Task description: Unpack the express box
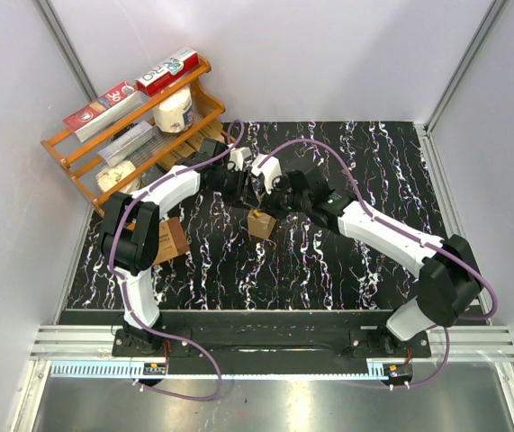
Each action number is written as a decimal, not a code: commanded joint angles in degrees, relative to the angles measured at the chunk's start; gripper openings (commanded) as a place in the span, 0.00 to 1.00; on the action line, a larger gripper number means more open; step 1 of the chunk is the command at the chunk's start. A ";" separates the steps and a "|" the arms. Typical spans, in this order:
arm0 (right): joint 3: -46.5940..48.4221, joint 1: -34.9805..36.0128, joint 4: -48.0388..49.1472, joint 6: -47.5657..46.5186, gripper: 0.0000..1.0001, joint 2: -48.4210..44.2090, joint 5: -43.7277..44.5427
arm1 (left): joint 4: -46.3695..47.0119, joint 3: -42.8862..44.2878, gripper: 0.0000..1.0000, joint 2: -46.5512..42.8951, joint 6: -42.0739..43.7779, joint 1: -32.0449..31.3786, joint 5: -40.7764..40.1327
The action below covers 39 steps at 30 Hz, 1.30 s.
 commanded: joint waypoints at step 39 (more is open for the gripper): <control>4.70 -0.21 -9.50 -11.38 0.00 4.74 8.90 | -5.94 0.73 0.32 2.20 7.44 -0.15 -10.94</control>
